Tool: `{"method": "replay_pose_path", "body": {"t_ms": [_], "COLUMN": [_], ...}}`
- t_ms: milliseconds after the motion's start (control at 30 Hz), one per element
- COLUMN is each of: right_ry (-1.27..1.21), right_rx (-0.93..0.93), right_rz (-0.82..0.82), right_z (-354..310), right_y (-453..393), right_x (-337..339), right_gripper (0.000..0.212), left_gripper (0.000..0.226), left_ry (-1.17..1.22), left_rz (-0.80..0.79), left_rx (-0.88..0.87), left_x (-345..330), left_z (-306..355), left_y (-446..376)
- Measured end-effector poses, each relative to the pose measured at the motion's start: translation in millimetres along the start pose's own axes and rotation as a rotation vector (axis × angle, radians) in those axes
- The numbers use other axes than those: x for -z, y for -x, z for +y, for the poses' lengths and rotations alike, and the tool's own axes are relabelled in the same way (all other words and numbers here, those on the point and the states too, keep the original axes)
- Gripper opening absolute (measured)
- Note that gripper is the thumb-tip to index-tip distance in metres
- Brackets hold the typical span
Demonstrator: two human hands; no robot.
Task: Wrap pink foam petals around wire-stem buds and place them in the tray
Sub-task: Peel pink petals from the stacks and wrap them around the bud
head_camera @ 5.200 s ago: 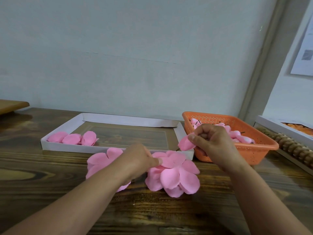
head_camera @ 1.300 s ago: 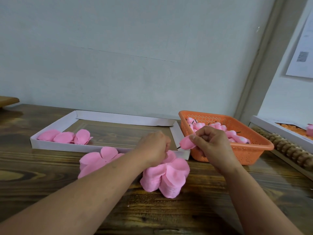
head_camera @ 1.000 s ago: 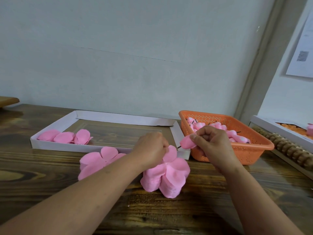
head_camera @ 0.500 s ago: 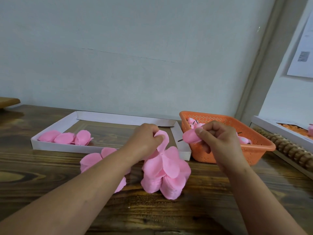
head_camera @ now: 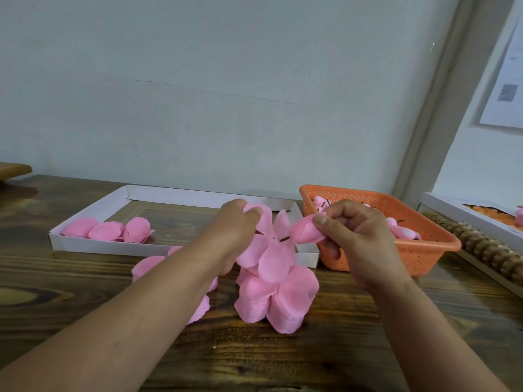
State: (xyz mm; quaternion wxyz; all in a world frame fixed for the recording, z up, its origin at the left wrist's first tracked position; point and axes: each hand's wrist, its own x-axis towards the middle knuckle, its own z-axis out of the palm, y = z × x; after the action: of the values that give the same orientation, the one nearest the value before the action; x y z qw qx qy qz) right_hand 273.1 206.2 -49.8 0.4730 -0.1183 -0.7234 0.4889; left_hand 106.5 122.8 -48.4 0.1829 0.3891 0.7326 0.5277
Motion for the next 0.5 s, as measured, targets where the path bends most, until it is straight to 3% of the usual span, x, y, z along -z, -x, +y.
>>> {"method": "replay_pose_path", "body": {"t_ms": [100, 267, 500], "right_ry": [0.035, 0.055, 0.074], "right_rx": [0.011, 0.003, 0.004], "right_rz": [-0.011, -0.025, -0.009], "right_z": [0.9, -0.4, -3.1], "right_y": [1.3, 3.2, 3.9], "right_x": [-2.1, -3.7, -5.1], "right_gripper": [0.01, 0.012, 0.013], "left_gripper": [0.017, 0.019, 0.033], "left_ry": [0.269, 0.761, 1.063], "left_rz": [-0.043, -0.295, -0.453], "left_rx": [0.141, 0.309, 0.378], "left_x": [0.7, 2.9, 1.7], "left_z": [-1.4, -0.2, -5.5], "left_y": [6.7, 21.0, 29.8]}}
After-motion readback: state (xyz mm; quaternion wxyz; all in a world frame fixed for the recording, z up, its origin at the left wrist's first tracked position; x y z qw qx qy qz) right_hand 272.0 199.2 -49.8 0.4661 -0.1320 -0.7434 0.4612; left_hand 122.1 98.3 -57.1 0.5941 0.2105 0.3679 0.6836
